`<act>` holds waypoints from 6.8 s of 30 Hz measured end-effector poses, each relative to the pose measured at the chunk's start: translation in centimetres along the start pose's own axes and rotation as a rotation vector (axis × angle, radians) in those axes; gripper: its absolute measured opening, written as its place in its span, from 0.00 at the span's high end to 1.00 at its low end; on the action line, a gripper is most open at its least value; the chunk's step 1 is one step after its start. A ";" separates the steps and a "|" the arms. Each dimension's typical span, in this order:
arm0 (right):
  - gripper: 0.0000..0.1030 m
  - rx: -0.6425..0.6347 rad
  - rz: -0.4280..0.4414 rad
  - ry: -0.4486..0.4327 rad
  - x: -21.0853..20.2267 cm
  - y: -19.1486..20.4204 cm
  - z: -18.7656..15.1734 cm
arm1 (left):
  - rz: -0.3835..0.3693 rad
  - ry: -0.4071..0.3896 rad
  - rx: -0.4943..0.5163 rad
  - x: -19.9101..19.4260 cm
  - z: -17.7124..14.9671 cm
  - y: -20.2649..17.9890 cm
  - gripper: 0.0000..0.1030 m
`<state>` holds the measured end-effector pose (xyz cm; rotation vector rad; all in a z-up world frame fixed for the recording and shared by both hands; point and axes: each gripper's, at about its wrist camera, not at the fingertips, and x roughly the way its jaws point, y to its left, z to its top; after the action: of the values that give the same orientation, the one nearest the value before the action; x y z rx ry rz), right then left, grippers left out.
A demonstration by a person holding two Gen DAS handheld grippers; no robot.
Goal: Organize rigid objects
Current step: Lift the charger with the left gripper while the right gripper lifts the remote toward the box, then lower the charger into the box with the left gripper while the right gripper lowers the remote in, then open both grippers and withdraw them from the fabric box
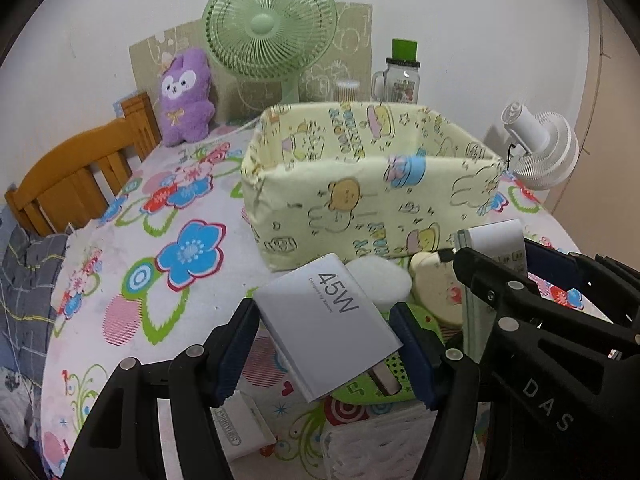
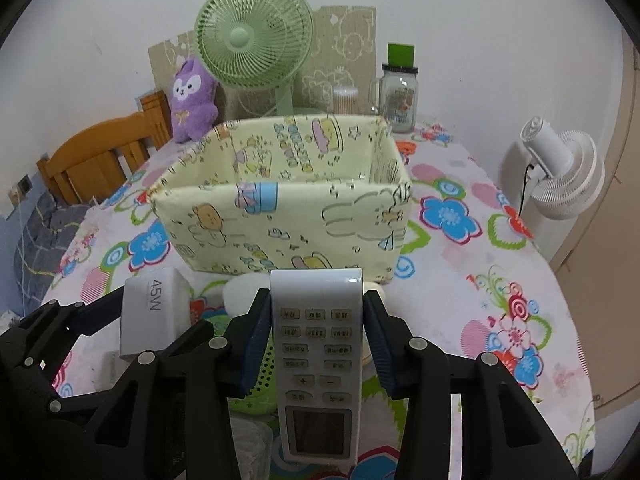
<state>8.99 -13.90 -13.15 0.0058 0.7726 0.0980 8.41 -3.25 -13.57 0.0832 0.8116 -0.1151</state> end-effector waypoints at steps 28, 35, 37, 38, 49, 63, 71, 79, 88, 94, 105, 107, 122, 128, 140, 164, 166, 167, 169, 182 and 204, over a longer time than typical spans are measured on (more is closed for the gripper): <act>0.54 -0.018 -0.005 -0.140 -7.2 0.0 3.9 | 0.008 -0.121 0.013 -5.5 4.1 -1.2 0.33; 0.54 -0.046 -0.003 -0.148 -7.5 0.0 5.1 | 0.004 -0.138 0.001 -5.4 5.4 -1.5 0.33; 0.54 -0.050 -0.006 -0.151 -7.4 0.0 5.4 | 0.005 -0.137 -0.002 -5.3 5.7 -1.6 0.33; 0.54 -0.049 -0.004 -0.152 -7.4 -0.1 5.6 | 0.009 -0.138 0.001 -5.3 5.9 -1.7 0.33; 0.54 -0.021 -0.008 -0.168 -5.8 -1.0 8.0 | 0.017 -0.142 0.014 -3.8 8.5 -1.8 0.33; 0.54 0.006 0.004 -0.168 -3.1 -1.3 11.7 | 0.025 -0.155 0.015 -1.5 12.3 -0.9 0.33; 0.54 0.008 -0.005 -0.154 -1.0 -1.6 13.1 | 0.000 -0.137 0.005 0.6 13.6 -0.6 0.33; 0.54 0.022 -0.006 -0.133 1.2 -1.9 14.1 | -0.017 -0.113 -0.012 2.7 14.6 -0.1 0.33; 0.54 0.024 -0.009 -0.146 1.8 -2.1 15.2 | -0.014 -0.122 -0.011 3.2 15.6 0.0 0.33; 0.54 0.028 -0.009 -0.114 2.8 -2.2 14.6 | -0.023 -0.093 -0.011 4.2 14.9 0.1 0.33; 0.54 0.031 -0.002 -0.017 5.3 -2.1 12.7 | -0.059 -0.013 -0.019 6.4 12.8 0.0 0.33; 0.54 0.030 -0.005 0.006 6.2 -2.1 12.5 | -0.066 0.002 -0.018 6.9 12.5 -0.2 0.33; 0.28 0.044 -0.032 0.005 8.4 -2.1 12.4 | -0.049 -0.007 -0.024 8.0 12.4 -0.1 0.10; 0.13 0.053 -0.031 -0.004 7.6 -2.2 12.2 | -0.046 -0.024 -0.003 7.0 12.3 -0.3 0.03; 0.09 0.041 -0.044 -0.034 4.2 -1.9 11.2 | -0.055 -0.045 0.005 4.0 11.2 -0.9 0.01; 0.08 -0.028 -0.080 -0.108 -3.2 -0.3 8.3 | -0.025 -0.091 0.004 -2.5 7.9 -1.1 0.01; 0.08 -0.033 -0.094 -0.121 -3.9 -0.1 8.0 | -0.023 -0.100 0.006 -3.1 7.5 -1.2 0.01; 0.08 -0.039 -0.094 -0.125 -4.3 0.0 7.8 | -0.023 -0.102 0.008 -3.3 7.4 -1.2 0.01; 0.08 -0.045 -0.093 -0.129 -4.7 0.1 7.6 | -0.027 -0.104 0.008 -3.8 7.0 -1.2 0.01; 0.08 -0.054 -0.069 -0.145 -7.5 0.4 5.7 | -0.039 -0.116 0.013 -6.3 5.3 -1.6 0.01; 0.08 -0.074 -0.040 -0.141 -8.7 1.0 2.2 | -0.030 -0.086 -0.022 -7.3 1.6 -0.5 0.01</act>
<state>4.24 -13.60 -5.44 -0.0720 0.6275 0.0868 4.56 -3.45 -7.17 0.0449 0.7283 -0.1373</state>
